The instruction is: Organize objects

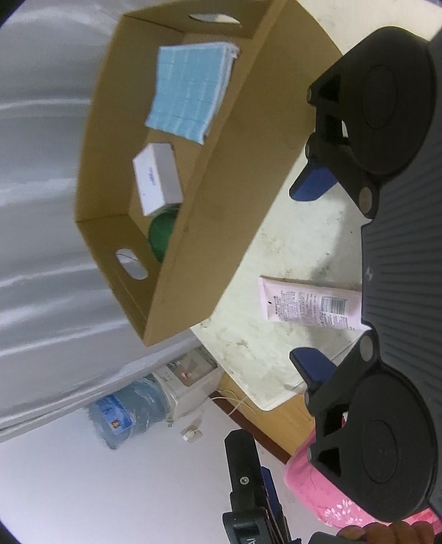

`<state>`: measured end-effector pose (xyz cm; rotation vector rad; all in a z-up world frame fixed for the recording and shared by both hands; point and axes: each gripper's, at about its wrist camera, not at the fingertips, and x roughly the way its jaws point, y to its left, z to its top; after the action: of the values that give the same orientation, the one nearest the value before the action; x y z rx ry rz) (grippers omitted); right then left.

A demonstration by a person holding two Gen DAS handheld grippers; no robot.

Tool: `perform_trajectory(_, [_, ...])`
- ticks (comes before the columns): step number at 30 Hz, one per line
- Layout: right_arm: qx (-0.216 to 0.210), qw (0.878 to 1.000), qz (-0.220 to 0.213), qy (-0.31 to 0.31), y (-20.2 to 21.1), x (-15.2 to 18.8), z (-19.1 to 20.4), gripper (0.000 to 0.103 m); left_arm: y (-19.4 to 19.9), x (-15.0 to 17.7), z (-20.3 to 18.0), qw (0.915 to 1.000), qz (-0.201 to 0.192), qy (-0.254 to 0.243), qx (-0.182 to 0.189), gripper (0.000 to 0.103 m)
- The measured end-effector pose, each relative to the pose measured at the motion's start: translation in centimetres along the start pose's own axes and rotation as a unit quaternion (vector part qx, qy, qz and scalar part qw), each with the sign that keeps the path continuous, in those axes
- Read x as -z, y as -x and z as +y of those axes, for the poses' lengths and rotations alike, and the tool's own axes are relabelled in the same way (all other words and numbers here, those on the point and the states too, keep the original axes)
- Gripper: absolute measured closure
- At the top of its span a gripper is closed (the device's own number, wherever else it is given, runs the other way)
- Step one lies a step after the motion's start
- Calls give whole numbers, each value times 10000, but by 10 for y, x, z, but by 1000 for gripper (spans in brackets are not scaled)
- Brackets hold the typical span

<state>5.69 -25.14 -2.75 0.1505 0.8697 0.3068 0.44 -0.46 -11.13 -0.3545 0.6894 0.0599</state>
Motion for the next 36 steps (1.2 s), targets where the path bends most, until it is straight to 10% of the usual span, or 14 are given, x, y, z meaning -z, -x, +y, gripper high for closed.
perform_trajectory(36, [411, 9978, -504, 132, 55, 5, 17, 0, 46, 20, -15, 9971, -325, -363, 584, 0])
